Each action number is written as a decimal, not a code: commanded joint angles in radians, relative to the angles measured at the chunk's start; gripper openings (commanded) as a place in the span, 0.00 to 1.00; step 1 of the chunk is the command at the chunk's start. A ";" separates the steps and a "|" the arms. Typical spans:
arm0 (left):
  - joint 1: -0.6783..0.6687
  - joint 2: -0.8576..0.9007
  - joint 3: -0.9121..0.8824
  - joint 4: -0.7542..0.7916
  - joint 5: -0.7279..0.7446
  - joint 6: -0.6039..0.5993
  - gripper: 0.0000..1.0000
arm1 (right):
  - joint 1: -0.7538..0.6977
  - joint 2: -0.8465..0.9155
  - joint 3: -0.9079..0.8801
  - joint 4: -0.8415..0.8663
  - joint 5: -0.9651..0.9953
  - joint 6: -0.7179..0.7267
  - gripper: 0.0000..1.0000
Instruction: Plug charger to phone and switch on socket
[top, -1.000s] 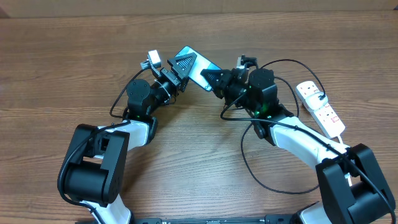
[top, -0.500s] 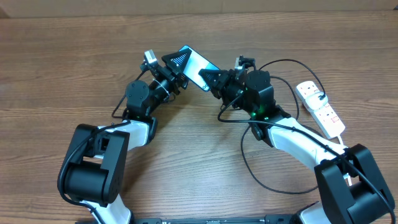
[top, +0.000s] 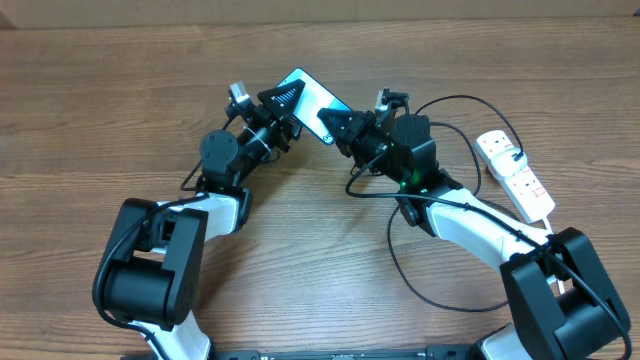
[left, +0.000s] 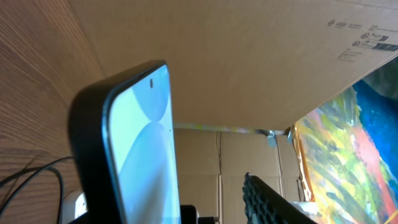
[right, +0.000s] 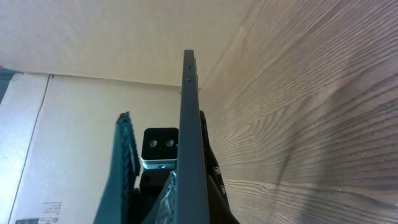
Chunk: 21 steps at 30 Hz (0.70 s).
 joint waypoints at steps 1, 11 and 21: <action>0.000 0.009 0.005 0.012 0.021 -0.002 0.47 | 0.015 0.017 0.031 0.014 -0.006 -0.011 0.04; 0.000 0.009 0.005 -0.031 0.045 0.012 0.32 | 0.015 0.017 0.031 0.029 -0.084 0.002 0.04; 0.000 0.009 0.005 -0.034 0.050 0.029 0.27 | 0.015 0.017 0.031 0.021 -0.145 0.019 0.04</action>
